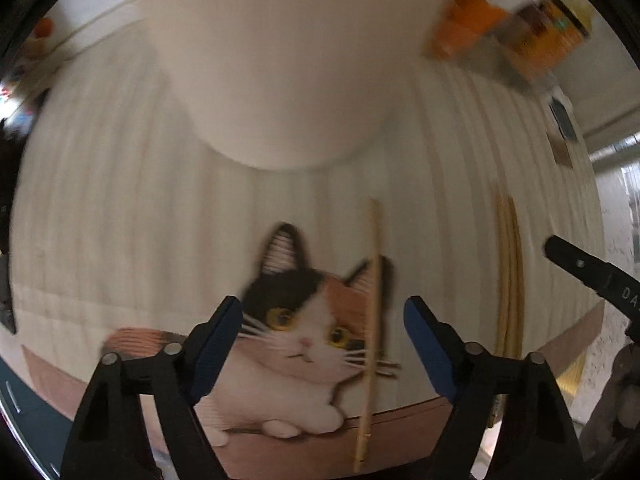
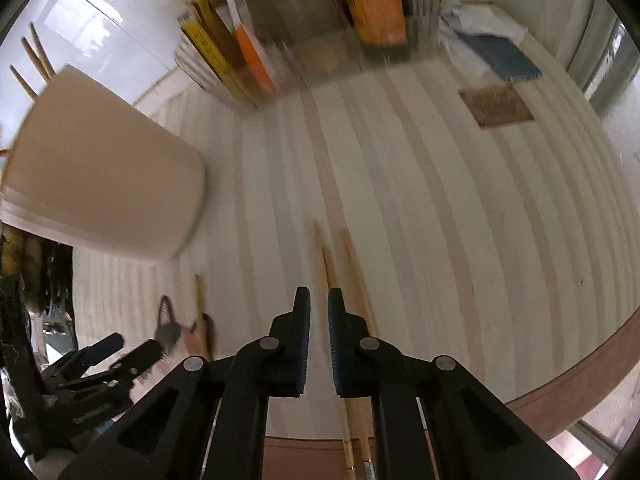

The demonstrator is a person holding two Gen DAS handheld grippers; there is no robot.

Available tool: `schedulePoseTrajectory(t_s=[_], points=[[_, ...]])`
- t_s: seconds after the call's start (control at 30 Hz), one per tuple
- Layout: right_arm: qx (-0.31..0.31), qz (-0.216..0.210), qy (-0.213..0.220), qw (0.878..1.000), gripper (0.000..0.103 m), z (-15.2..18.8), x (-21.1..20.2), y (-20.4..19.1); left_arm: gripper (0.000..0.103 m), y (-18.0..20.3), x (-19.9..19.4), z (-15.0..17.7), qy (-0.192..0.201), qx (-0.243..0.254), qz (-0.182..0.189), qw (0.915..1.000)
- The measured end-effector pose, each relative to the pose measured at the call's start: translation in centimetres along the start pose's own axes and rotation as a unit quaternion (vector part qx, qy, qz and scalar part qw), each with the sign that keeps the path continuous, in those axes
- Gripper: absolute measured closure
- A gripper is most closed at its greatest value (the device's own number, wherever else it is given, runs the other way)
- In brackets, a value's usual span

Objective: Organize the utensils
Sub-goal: 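Move both open tools back down to the chopsticks on the mat, then close the left tool on a chopstick while the right tool grasps another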

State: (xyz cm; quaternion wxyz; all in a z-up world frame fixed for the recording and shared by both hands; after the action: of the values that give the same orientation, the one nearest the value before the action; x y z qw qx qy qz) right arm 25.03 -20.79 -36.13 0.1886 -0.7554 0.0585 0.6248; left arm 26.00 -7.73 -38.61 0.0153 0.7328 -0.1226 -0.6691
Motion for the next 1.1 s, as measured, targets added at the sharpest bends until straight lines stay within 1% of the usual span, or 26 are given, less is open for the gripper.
schedulePoseTrajectory(t_s=[0.03, 0.07, 0.1, 0.13, 0.17, 0.2, 0.23, 0.3, 0.43, 0.5, 0.57, 0.63, 0.7, 0.77, 0.87, 0.97, 1.03, 1.07, 1.1], points=[[0.001, -0.003, -0.012, 1.0, 0.093, 0.7, 0.6, 0.1, 0.032, 0.6, 0.5, 0.1, -0.005, 0.008, -0.001, 1.0], [0.001, -0.007, -0.016, 1.0, 0.093, 0.9, 0.7, 0.1, 0.034, 1.4, 1.2, 0.2, -0.01, 0.021, -0.005, 0.9997], [0.001, -0.007, -0.016, 1.0, 0.093, 0.9, 0.7, 0.1, 0.045, 1.8, 1.7, 0.4, -0.013, 0.029, -0.008, 0.9995], [0.003, -0.014, -0.021, 1.0, 0.093, 1.0, 0.9, 0.0, 0.063, 2.2, 2.2, 0.5, -0.02, 0.038, -0.013, 0.999], [0.006, -0.019, -0.025, 0.999, 0.093, 1.0, 1.2, 0.0, 0.07, 2.4, 2.7, 0.7, -0.028, 0.045, -0.021, 0.9984], [0.01, -0.025, -0.031, 0.999, 0.093, 1.2, 1.3, 0.0, 0.08, 2.4, 3.0, 0.9, -0.031, 0.046, -0.027, 0.9981], [0.01, -0.028, -0.037, 0.999, 0.093, 1.4, 1.5, 0.0, 0.088, 2.4, 3.2, 1.0, -0.032, 0.046, -0.03, 0.998], [0.005, -0.029, -0.047, 0.998, 0.093, 1.7, 1.9, -0.1, 0.097, 1.8, 3.1, 1.0, -0.026, 0.042, -0.045, 0.9978], [-0.001, -0.025, -0.076, 0.997, 0.093, 2.7, 3.3, 0.0, 0.098, 0.5, 2.9, 1.0, -0.019, 0.025, -0.048, 0.9984], [-0.004, -0.013, -0.091, 0.996, 0.093, 3.3, 3.9, 0.3, 0.098, -0.1, 2.7, 1.1, -0.019, 0.016, -0.047, 0.9986], [-0.006, -0.005, -0.097, 0.995, 0.093, 3.8, 4.1, 0.7, 0.098, -0.6, 2.6, 1.3, -0.018, 0.006, -0.045, 0.9988], [-0.01, -0.008, -0.1, 0.995, 0.092, 4.1, 4.0, 0.6, 0.098, -1.0, 2.4, 1.5, -0.017, -0.008, -0.038, 0.9991], [-0.014, -0.005, -0.106, 0.994, 0.09, 4.6, 4.4, 0.8, 0.098, -1.8, 2.2, 1.7, -0.018, -0.016, -0.033, 0.9992], [-0.012, -0.003, -0.115, 0.993, 0.09, 4.9, 4.9, 0.9, 0.098, -1.9, 2.2, 1.7, -0.018, -0.021, -0.031, 0.9991], [-0.016, 0.0, -0.111, 0.994, 0.089, 5.1, 4.9, 0.8, 0.098, -2.6, 1.8, 1.5, -0.016, -0.024, -0.031, 0.9991], [-0.03, 0.007, -0.109, 0.994, 0.09, 5.4, 5.0, 0.2, 0.098, -3.2, 1.6, 1.2, -0.014, -0.029, -0.038, 0.9987], [-0.036, -0.001, -0.114, 0.993, 0.093, 5.5, 5.2, -0.7, 0.098, -5.0, 1.1, 1.7, -0.011, -0.042, -0.039, 0.9983], [-0.045, -0.001, -0.116, 0.992, 0.094, 5.8, 5.6, -1.8, 0.098, -5.9, 0.5, 1.8, -0.01, -0.051, -0.037, 0.998], [-0.045, -0.001, -0.116, 0.992, 0.094, 5.8, 5.6, -1.8, 0.098, -6.4, 0.4, 1.9, -0.011, -0.056, -0.036, 0.9977]])
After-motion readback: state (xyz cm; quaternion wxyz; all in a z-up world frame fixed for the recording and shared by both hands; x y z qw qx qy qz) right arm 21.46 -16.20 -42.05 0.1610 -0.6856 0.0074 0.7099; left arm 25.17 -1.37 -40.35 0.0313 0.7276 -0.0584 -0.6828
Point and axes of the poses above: each gripper's, at about its wrist camera, not at the fingertips, and x roughly the way its jaws point, y to its right, z to its underside, the point moved 8 cm from there along x, roughly the way its jaws point, and after that the axes turned 4 degrees about z, right-handed, at the moved point
